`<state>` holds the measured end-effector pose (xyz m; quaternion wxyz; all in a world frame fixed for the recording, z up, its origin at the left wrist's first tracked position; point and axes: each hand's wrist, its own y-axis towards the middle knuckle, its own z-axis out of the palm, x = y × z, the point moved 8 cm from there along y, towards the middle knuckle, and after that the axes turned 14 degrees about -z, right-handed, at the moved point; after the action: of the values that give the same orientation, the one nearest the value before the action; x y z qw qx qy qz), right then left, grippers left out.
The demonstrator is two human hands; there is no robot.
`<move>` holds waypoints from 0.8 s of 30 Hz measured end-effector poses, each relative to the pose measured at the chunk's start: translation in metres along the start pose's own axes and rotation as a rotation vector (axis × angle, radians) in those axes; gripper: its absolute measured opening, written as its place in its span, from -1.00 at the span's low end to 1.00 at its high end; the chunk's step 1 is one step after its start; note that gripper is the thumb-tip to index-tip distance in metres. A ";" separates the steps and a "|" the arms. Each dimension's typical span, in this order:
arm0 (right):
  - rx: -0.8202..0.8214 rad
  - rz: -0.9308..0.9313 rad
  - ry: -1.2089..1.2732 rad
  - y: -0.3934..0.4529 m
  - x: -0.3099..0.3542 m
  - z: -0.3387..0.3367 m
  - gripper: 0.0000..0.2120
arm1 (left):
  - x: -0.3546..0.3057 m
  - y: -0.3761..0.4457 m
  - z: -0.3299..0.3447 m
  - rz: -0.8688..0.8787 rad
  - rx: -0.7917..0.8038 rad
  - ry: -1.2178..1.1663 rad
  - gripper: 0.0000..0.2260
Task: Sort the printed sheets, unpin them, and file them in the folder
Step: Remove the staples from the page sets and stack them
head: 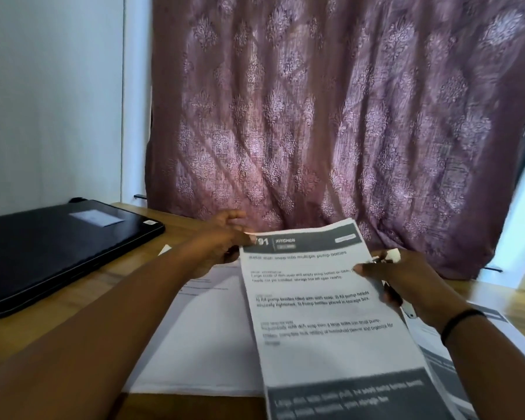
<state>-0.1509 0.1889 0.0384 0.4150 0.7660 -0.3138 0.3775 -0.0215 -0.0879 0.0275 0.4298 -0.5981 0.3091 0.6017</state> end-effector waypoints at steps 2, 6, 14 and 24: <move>-0.081 -0.019 0.083 0.003 -0.006 -0.002 -0.81 | 0.007 0.006 -0.003 -0.072 0.019 -0.042 -0.55; -0.121 0.010 0.198 0.008 -0.017 0.004 -0.79 | 0.017 0.010 0.004 -0.082 0.032 0.057 -0.71; -0.213 -0.180 0.173 0.012 -0.004 -0.004 -0.67 | 0.019 0.015 0.005 -0.042 -0.005 0.075 -0.81; -0.247 -0.251 0.154 0.012 -0.001 -0.014 -0.64 | 0.021 0.018 0.009 -0.006 0.043 -0.019 -0.79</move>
<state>-0.1650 0.1954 0.0478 0.5724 0.7111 -0.2271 0.3392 -0.0393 -0.0848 0.0049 0.4474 -0.5838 0.3160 0.5992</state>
